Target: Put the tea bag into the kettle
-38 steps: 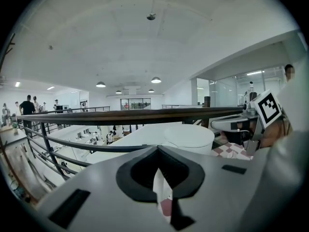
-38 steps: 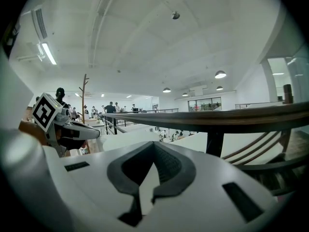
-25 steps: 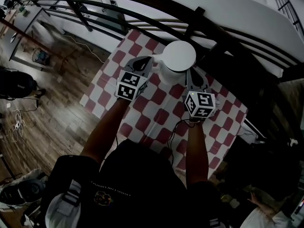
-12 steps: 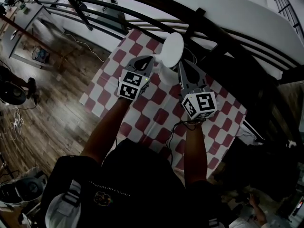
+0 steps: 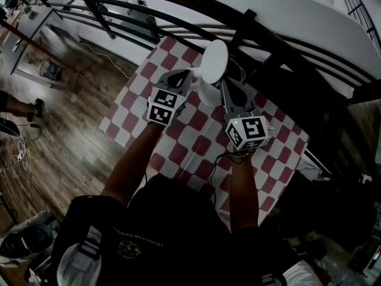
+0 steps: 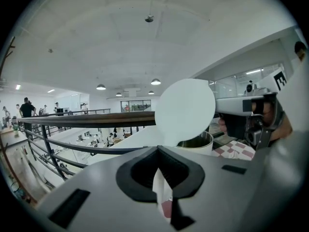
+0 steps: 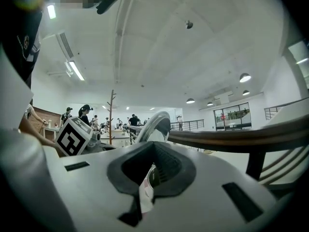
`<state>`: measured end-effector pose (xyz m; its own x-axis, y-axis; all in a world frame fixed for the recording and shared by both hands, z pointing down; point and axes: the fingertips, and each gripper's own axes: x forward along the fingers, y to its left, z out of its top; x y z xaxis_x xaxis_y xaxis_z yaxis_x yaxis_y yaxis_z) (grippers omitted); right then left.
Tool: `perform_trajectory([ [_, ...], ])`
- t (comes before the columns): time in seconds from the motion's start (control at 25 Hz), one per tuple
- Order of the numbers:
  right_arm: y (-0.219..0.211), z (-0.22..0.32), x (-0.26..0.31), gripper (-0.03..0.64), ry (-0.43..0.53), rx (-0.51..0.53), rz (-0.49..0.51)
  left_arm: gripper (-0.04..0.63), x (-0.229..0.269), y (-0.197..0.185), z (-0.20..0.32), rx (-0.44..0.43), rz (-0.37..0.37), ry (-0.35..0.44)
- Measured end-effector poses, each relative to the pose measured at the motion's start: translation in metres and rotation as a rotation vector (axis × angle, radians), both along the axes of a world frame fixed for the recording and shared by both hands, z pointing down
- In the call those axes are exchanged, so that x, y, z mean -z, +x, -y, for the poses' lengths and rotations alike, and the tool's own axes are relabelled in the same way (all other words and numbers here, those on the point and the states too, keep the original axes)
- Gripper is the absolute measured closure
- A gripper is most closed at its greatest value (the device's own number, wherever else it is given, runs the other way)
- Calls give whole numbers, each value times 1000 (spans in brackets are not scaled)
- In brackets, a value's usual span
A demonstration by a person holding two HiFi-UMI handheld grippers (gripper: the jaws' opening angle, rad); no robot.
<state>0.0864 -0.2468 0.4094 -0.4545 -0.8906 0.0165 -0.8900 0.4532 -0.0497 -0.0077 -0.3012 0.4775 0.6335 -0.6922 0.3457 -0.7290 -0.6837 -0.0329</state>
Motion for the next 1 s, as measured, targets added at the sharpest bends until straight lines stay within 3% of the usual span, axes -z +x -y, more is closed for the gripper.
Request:
perform_trajectory([
  [0.28, 5, -3, -10, 606, -25, -11, 1, 597, 1, 1, 0, 13, 22, 15],
  [0.64, 9, -6, -21, 607, -53, -22, -3, 595, 1, 1, 0, 14, -27, 32],
  [1.0, 30, -22, -32, 607, -84, -68, -14, 597, 2, 4, -15, -21, 14, 38],
])
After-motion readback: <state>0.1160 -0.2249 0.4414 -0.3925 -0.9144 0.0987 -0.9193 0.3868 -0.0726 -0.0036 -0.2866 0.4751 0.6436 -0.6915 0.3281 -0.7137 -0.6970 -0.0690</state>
